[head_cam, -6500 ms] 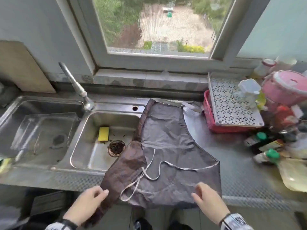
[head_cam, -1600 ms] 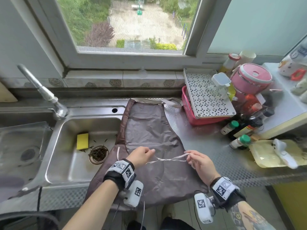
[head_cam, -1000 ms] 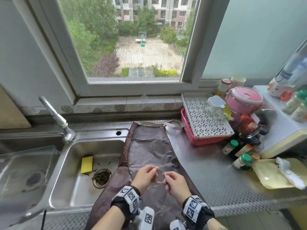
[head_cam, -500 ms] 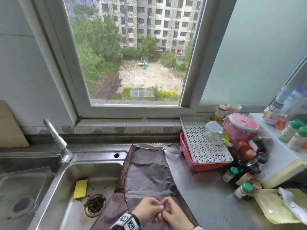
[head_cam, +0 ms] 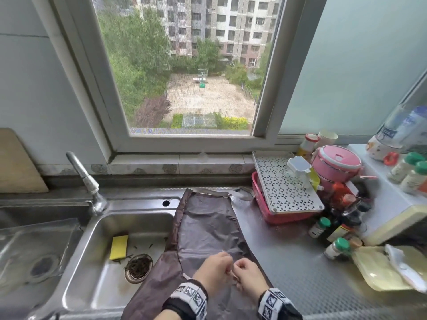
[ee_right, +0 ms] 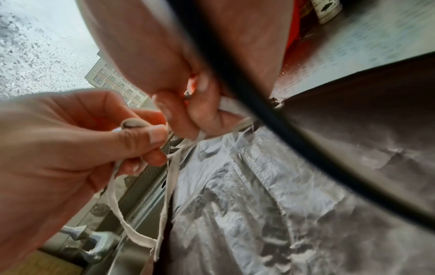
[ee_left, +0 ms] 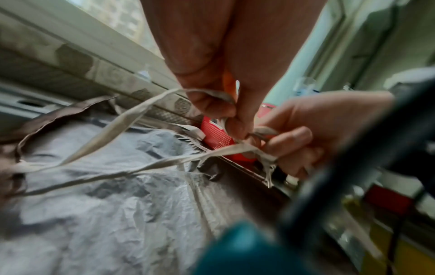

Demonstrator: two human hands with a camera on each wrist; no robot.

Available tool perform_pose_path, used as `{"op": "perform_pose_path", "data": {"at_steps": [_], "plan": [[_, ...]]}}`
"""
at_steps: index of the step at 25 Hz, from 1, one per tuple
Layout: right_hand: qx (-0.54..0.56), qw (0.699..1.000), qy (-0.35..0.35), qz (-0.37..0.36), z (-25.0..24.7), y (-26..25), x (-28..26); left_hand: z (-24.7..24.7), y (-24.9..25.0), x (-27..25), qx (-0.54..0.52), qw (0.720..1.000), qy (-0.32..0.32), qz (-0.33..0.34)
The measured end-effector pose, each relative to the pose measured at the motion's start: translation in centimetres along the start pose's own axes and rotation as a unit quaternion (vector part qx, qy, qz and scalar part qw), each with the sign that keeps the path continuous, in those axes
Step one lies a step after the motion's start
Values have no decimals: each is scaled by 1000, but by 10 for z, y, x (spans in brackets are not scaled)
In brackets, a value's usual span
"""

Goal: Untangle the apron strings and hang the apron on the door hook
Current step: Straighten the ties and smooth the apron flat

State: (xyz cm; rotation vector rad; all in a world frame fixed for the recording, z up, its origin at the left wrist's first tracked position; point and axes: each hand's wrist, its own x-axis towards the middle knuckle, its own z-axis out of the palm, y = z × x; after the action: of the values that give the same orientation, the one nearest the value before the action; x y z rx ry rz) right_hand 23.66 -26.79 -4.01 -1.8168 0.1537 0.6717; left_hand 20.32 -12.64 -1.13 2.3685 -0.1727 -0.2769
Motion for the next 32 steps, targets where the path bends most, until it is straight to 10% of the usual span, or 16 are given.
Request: {"op": "perform_pose_path", "data": {"at_steps": [6, 10, 18, 22, 28, 32], "plan": [[-75, 993, -14, -95, -12, -3, -7, 7, 7, -6, -37, 992, 28, -117], [-149, 977, -59, -142, -11, -13, -21, -2, 8, -4, -411, 875, 35, -253], [-139, 977, -80, -138, -16, -11, -19, -2, 0, -4, -498, 821, 32, -279], [-125, 988, 64, -70, -55, 4, -17, -13, -38, -9, -492, 786, 176, -330], [-348, 937, 5, -29, -62, 28, 3, 2, -61, -9, -239, 903, 106, -340], [-309, 942, 112, -62, -33, 11, 25, -17, -94, -18, -73, 902, 147, -398]]}}
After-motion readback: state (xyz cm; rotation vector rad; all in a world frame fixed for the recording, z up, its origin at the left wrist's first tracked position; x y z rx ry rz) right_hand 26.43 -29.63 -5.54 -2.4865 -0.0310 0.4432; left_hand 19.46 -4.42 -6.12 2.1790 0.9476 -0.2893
